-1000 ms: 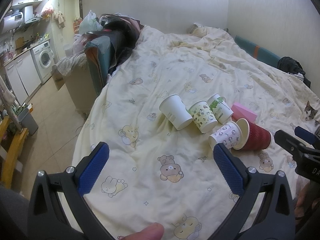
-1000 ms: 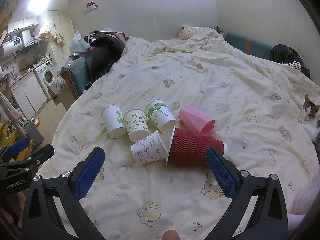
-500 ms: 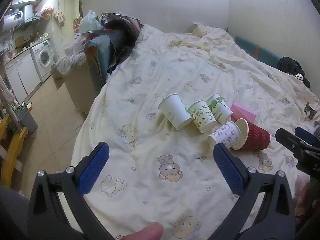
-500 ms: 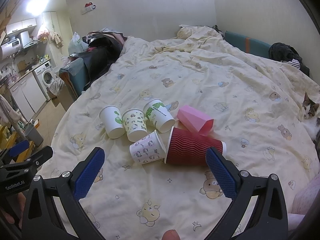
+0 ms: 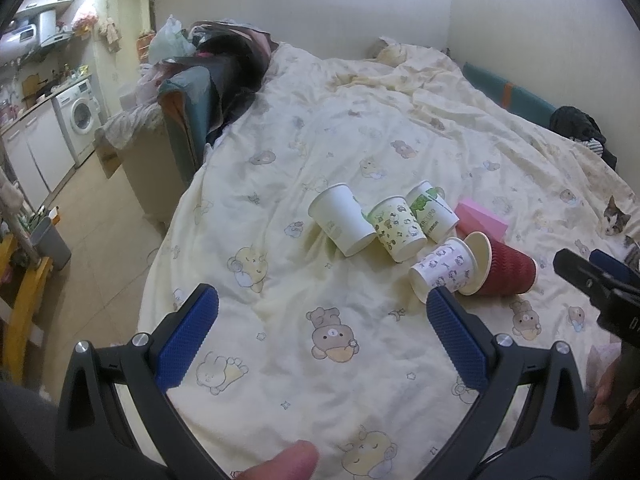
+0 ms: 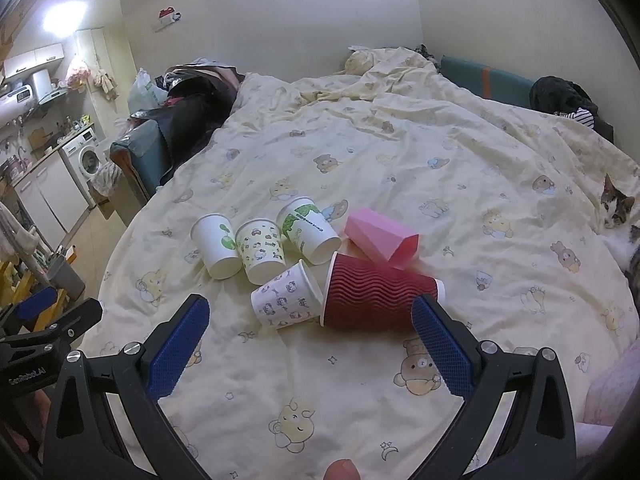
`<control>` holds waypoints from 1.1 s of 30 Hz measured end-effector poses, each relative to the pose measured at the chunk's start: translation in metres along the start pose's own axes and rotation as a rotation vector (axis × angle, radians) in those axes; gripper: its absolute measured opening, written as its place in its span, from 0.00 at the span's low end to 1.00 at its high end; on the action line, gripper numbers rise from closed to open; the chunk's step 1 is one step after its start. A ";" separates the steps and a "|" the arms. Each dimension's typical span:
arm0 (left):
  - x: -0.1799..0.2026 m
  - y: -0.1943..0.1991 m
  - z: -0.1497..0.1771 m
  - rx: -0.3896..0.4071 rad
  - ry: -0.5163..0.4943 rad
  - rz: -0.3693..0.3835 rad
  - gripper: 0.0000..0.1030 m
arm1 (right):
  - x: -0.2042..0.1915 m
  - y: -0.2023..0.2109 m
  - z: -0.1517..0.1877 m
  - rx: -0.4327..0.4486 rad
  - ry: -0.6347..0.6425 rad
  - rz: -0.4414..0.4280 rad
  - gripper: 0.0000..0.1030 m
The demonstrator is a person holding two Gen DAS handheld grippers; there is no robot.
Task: Flip cup upside down
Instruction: 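Lower the left gripper onto the pink Hello Kitty cup and close it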
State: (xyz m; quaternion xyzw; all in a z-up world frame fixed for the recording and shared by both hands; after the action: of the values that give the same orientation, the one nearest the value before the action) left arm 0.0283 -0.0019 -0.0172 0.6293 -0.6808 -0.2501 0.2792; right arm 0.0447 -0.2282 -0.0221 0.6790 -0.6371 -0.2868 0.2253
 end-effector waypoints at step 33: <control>0.113 -0.176 -0.015 -0.475 -0.372 0.365 0.97 | 0.082 -0.092 -0.044 -0.240 -0.112 0.067 1.00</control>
State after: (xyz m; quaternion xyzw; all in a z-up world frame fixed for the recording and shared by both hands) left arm 0.1588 -0.1293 -0.1212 0.3580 -0.7441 -0.4580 0.3292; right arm 0.1438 -0.3040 -0.0602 0.6083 -0.6322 -0.3909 0.2784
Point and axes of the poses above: each gripper's, at about its wrist camera, not at the fingertips, and y roughly against the way its jaws point, x to its right, z to its underside, the point moved 3 cm from there along -y, roughly the way its jaws point, and after that the axes turned 4 degrees about z, right-handed, at the moved point
